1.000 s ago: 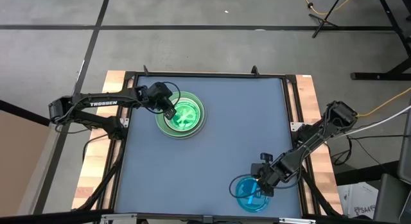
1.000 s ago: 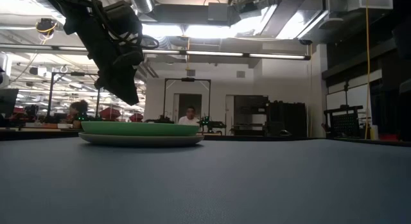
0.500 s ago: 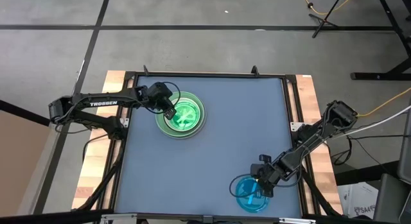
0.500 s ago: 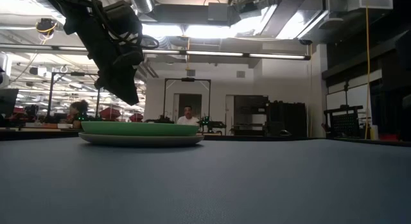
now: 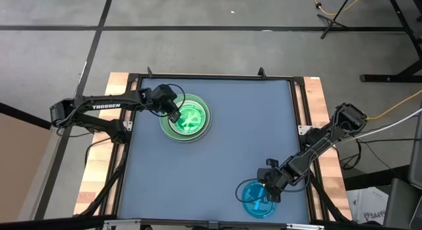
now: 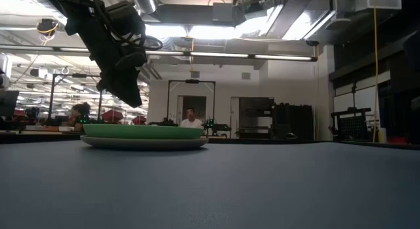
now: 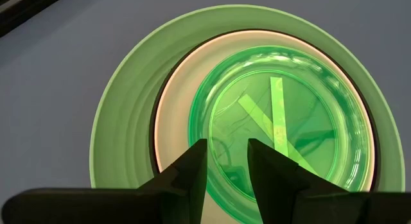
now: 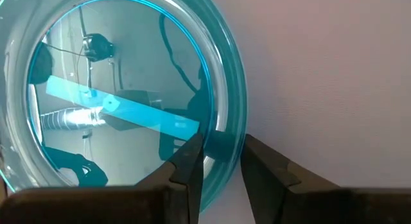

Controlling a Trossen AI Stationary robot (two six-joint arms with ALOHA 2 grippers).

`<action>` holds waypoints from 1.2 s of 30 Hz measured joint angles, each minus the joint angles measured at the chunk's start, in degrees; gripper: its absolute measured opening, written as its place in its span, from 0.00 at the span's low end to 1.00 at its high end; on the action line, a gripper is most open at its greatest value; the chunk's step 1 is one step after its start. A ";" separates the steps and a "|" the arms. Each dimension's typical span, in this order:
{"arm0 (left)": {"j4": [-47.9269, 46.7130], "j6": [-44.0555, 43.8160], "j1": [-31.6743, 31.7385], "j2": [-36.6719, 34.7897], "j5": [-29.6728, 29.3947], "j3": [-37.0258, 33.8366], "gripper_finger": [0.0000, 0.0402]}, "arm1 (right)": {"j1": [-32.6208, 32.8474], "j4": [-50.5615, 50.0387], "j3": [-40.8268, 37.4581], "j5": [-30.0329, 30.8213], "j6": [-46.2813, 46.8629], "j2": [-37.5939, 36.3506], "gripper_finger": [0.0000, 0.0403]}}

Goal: Stack plastic plates
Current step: Stack the blue plate on top of the light green plate

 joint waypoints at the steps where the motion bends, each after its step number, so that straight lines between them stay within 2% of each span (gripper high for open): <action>1: 0.00 0.00 0.00 0.00 0.00 0.00 0.26 | 0.00 0.00 0.00 0.00 0.00 0.00 0.25; 5: 0.00 0.00 0.00 0.00 0.00 0.00 0.26 | 0.00 -0.11 0.00 0.01 0.00 0.00 0.22; 14: 0.01 0.00 0.00 0.00 0.00 0.00 0.26 | 0.00 0.00 0.00 0.00 -0.37 -0.02 0.01; 29: 0.02 0.00 0.00 0.00 0.00 0.00 0.26 | 0.00 -0.13 0.04 0.14 -0.84 -0.04 0.00; 36: 0.02 -0.07 0.00 0.00 0.00 0.00 0.26 | 0.02 -0.03 0.07 2.21 -1.96 -0.04 0.00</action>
